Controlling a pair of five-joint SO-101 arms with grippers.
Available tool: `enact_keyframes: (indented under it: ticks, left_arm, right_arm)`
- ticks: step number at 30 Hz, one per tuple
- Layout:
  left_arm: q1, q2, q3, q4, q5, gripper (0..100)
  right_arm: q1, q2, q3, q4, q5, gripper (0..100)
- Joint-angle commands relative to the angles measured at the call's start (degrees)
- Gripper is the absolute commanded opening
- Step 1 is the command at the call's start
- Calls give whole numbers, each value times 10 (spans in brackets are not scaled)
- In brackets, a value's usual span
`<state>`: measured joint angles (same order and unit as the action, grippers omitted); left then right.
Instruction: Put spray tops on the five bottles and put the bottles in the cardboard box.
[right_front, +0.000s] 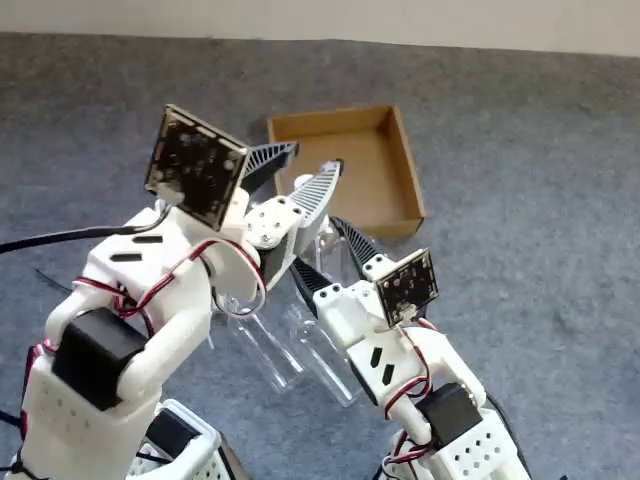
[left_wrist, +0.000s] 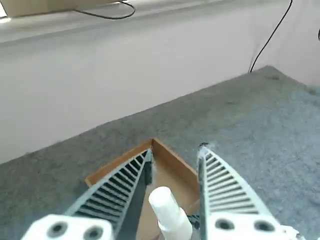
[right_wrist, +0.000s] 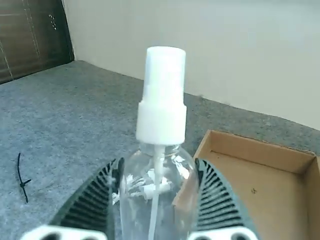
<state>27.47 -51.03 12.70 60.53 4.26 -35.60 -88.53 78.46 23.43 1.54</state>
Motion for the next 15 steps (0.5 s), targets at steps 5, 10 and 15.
enact_keyframes:
  ticks: [5,10,15]
  left_arm:
    - [-96,60,-4,-11,-33,105]
    - [-78,106,-4,0,-34,102]
    - [-21,106,1,8,-47,98]
  right_arm:
    - [0,-7,-3,-15,-4,4]
    - [0,-7,-3,-15,-4,4]
    - [0,-7,-2,-15,-4,4]
